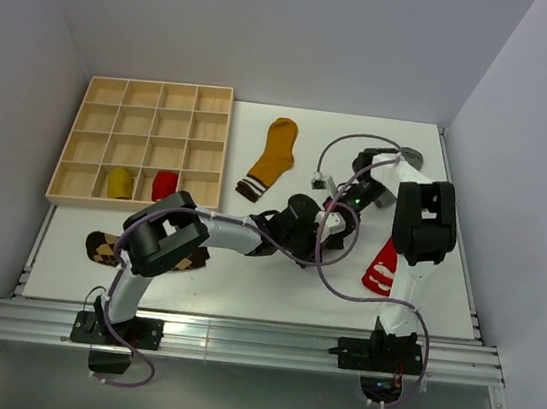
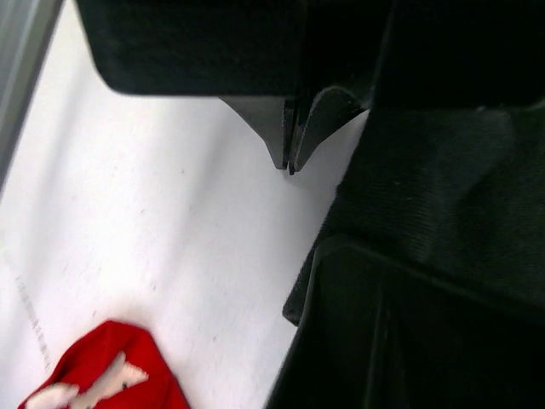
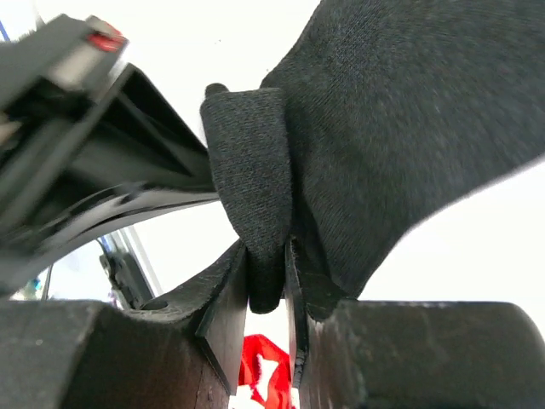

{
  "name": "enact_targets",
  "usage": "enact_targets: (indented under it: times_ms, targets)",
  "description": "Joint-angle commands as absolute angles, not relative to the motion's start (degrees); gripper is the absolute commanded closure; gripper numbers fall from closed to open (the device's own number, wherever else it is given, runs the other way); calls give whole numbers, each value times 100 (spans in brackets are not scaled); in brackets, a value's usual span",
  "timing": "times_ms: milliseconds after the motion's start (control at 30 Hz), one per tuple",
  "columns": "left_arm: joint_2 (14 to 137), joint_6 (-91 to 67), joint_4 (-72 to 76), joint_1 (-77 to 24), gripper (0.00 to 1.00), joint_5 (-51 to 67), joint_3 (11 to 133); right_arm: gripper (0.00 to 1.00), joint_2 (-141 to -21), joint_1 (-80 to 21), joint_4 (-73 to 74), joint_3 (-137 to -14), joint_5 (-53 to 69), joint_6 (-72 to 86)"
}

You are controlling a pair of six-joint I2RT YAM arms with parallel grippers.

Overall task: Roll the socks
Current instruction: Roll the sock at the center of the board.

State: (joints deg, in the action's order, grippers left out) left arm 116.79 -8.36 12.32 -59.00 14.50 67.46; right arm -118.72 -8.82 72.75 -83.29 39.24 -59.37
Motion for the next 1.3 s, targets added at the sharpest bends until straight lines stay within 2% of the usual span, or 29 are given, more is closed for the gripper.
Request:
enact_targets:
  times_ms: [0,267,367,467,500,567,700,733,833,867,1100,1133,1267]
  targets:
    - [12128,-1327,441,-5792,100,2135,6916,71,-11505,-712,7198,-8446,4289,-5854]
    - [12025,-1697,571,-5484,100,2514,6874,73,-11425,-510,7083,-8218,4192,-5757]
    - [11744,-1600,528,-5493,99,2505,6768,87,-11715,-510,7303,-8402,4087,-5731]
    - [11524,-1416,387,-5537,91,2575,6715,89,-11953,-510,7453,-8543,3929,-5713]
    - [11453,-1363,395,-5581,82,2479,6689,89,-12014,-518,7462,-8569,3885,-5678]
    - [11154,-1266,526,-5748,77,2234,6531,90,-12093,-527,7418,-8596,3727,-5538]
    - [10644,-1117,931,-6151,62,479,6214,92,-12260,-545,7453,-8648,3569,-5362]
    - [10557,-933,1001,-6265,61,-378,6144,93,-12287,-554,7436,-8648,3551,-5292]
    - [10625,-407,1449,-6687,57,-1585,6100,94,-12375,-571,7418,-8657,3481,-5177]
    - [10678,-239,1607,-6793,54,-1826,6074,95,-12419,-563,7418,-8683,3472,-5151]
    - [11495,1385,2872,-7382,51,-3197,6205,95,-12612,-589,7559,-8816,3411,-5018]
    - [11627,1589,3370,-7426,50,-3338,6109,95,-12621,-598,7550,-8807,3393,-5019]
    - [11926,2091,3858,-7523,48,-3638,6161,95,-12647,-606,7532,-8745,3358,-5027]
